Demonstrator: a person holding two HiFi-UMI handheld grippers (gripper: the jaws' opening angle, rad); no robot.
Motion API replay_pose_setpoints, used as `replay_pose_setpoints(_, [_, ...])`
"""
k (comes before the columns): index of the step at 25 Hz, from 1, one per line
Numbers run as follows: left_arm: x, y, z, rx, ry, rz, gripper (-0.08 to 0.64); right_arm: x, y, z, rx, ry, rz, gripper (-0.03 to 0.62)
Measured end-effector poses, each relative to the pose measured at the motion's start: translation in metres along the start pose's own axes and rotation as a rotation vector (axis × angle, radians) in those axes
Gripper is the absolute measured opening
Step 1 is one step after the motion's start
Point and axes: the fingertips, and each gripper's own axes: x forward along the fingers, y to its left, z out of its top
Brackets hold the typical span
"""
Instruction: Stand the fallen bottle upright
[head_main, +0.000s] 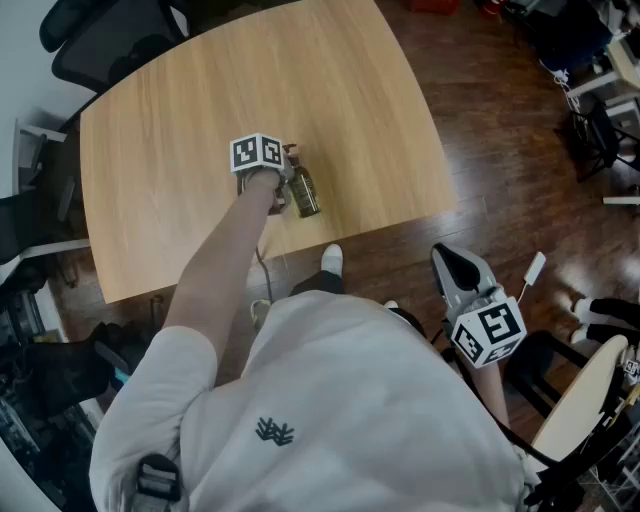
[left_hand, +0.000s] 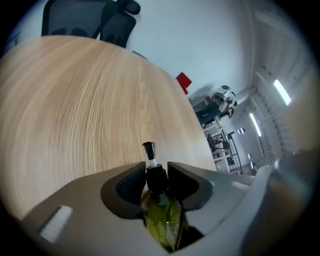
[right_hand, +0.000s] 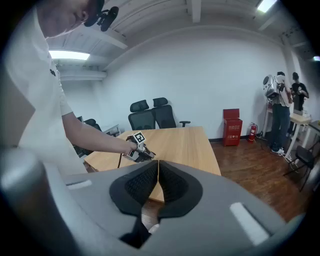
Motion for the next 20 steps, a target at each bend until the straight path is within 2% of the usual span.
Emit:
replay_pose_setpoints(5, [-0.05,-0.06,0.023,0.353,-0.273,-0.011,0.129,-0.003,0.001,0.001,-0.001,0.008,0.005,0.008])
replay_pose_setpoints(8, [-0.072,-0.085,0.02,0.55,-0.417,0.002,0.129,-0.003,0.005,0.0,-0.002,0.012,0.012,0.008])
replay_pose_setpoints(11, [-0.081,-0.101,0.002,0.742,-0.502,0.061,0.127,-0.004,0.006,0.001,-0.007,0.009,0.019,0.008])
replay_pose_setpoints(13, [-0.08,-0.11,-0.011,0.843,-0.533,0.097,0.127,-0.007,0.005,-0.001,-0.009,0.007,0.021,0.008])
replay_pose_setpoints(16, [-0.071,-0.114,-0.021,0.923,-0.556,0.142,0.129,-0.014,0.003,-0.005,-0.013,0.006,0.02,0.008])
replay_pose_setpoints(20, [-0.067,-0.107,-0.016,0.927,-0.572,0.224,0.14,-0.029,0.001,-0.011,-0.022,-0.01,0.023,0.022])
